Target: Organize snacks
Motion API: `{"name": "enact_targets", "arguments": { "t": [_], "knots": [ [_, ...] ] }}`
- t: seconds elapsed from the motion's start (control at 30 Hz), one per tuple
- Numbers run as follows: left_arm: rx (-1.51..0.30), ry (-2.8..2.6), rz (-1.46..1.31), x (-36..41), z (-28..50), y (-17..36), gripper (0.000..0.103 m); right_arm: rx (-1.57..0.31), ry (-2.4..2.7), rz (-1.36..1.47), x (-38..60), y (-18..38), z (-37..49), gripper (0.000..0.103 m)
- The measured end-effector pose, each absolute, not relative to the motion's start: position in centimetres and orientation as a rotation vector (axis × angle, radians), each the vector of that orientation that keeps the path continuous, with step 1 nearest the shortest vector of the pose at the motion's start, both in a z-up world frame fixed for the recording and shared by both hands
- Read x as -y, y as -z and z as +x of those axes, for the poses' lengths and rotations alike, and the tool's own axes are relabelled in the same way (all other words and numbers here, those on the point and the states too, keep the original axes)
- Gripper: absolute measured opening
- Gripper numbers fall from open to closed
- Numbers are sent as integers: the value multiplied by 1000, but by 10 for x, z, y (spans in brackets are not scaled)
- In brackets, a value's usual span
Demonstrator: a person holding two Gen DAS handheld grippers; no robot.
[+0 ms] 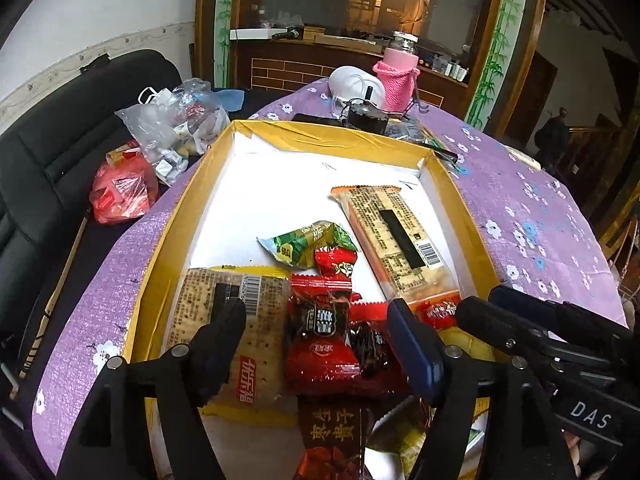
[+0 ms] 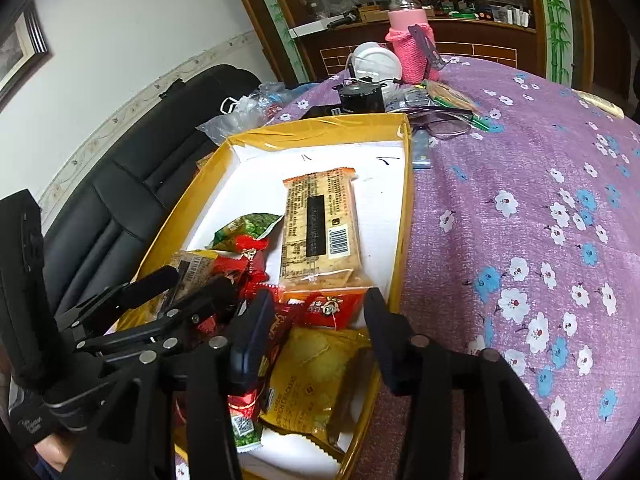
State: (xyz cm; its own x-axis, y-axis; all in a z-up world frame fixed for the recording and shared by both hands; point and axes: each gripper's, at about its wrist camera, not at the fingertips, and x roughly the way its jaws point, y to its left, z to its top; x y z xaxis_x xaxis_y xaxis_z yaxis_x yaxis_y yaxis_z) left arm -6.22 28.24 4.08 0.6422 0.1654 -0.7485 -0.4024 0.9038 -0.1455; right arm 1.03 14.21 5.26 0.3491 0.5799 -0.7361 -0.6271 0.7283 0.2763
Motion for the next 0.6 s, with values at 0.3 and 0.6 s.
{"name": "enact_targets", "arguments": {
  "t": [0.3,0.6],
  "knots": [
    [-805,-324,-301,-276,-69,-41,83,-877,-801,-86,-135,-65,-9,58],
    [-791,-320,-302,-271,-78,-40,91,-855,-797,-81,-117,-68,-20,67]
  ]
}}
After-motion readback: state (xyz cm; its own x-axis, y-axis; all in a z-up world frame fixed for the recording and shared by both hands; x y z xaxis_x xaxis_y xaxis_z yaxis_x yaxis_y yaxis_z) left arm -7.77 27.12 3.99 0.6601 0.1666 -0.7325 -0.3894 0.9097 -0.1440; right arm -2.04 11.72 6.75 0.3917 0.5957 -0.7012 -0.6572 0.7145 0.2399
